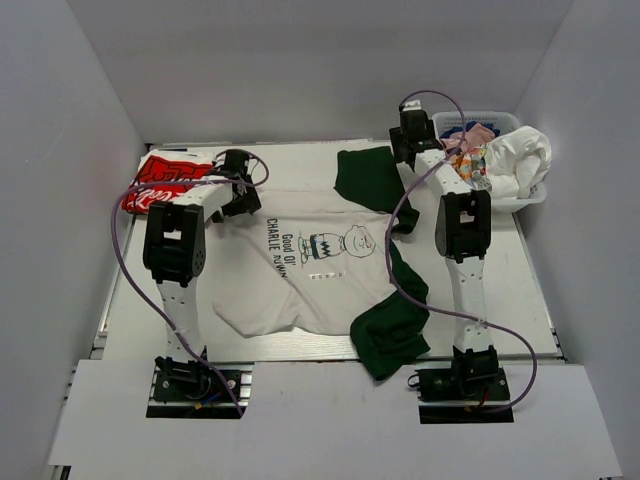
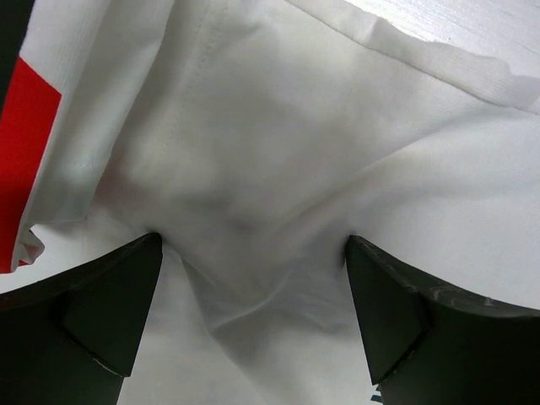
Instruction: Fold and stack the t-shirts
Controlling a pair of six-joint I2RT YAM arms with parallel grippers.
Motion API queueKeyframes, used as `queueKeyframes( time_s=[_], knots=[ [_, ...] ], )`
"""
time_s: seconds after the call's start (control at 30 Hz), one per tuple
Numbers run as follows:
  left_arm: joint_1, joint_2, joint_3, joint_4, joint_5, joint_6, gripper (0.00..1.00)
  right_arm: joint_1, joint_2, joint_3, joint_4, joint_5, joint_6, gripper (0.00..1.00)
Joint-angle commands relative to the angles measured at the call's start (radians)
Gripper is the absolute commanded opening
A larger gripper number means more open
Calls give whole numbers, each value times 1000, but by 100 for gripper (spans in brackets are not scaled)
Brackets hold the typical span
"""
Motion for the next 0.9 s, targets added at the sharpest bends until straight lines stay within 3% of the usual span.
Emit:
queueKeyframes(
  time_s=[0.0, 0.03, 0.13, 0.27, 0.4, 0.5, 0.67, 0.87],
  knots=[
    [-3, 14, 56, -60, -47, 28, 100, 28, -66, 49, 10, -126, -26, 78],
    [-3, 14, 76, -73, -48, 28, 100, 34, -78, 46, -6, -229, -1, 78],
    [-12, 3, 85, -73, -14, 28, 100, 60, -207, -46, -84, -302, 81, 90],
    [-12, -35, 76, -73, -14, 28, 100, 85, -357, -341, -124, -384, 277, 90],
    [-12, -86, 22, -73, -5, 28, 100, 94, -455, -486, -171, -454, 373, 90],
    [-12, -129, -16, -64, 5, 28, 100, 126, -515, -641, -111, -509, 410, 90],
    [-12, -150, -58, -35, 24, 38, 100, 154, -566, -825, -54, -499, 432, 90],
    [-12, -69, 0, -17, 57, 57, 100, 119, -463, -770, -102, -356, 448, 90]
  ],
)
